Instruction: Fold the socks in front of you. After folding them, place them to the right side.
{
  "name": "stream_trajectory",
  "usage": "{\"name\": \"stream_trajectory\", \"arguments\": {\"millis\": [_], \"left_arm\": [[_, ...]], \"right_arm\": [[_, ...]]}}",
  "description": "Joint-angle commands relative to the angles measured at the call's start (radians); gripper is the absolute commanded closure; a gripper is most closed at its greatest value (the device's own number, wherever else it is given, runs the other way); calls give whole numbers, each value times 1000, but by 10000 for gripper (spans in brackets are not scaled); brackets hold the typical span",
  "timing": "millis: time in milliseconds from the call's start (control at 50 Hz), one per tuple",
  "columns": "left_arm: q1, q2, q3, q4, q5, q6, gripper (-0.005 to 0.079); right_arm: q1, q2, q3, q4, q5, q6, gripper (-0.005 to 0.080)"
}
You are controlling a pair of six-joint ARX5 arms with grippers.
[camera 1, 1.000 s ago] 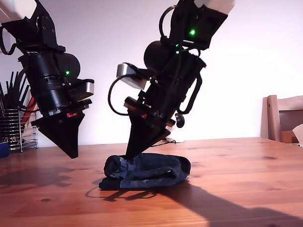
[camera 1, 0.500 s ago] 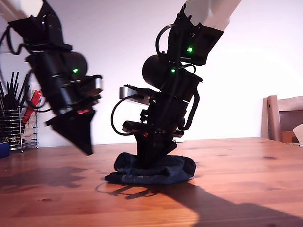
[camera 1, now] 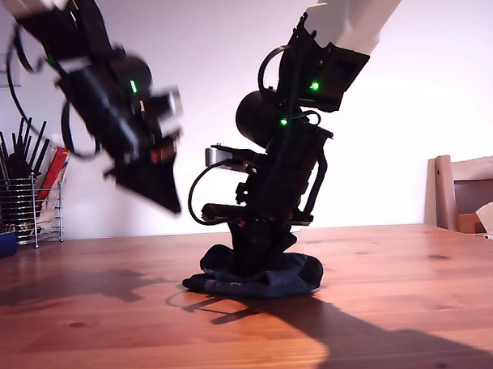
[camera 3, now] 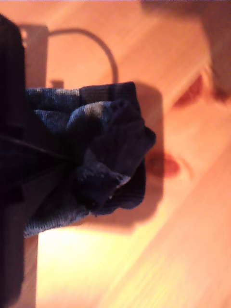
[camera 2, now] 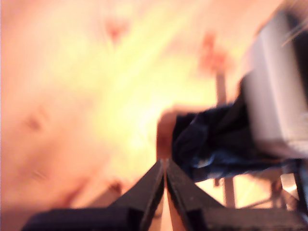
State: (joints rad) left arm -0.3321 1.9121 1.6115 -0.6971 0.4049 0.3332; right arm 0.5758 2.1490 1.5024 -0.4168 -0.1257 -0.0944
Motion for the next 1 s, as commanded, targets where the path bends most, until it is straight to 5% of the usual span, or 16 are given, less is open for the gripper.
{"name": "stream_trajectory", "arguments": {"millis": [0, 480, 980], "left_arm": [[3, -10, -52, 29, 6, 8, 762], [6, -214, -349, 274, 6, -21, 762], [-8, -374, -534, 389, 7, -57, 762]], "right_arm": [[-19, -11, -47, -2, 23, 25, 764], [-115, -187, -327, 101, 231, 146, 764], [-274, -439, -633, 174, 302, 169, 763]]}}
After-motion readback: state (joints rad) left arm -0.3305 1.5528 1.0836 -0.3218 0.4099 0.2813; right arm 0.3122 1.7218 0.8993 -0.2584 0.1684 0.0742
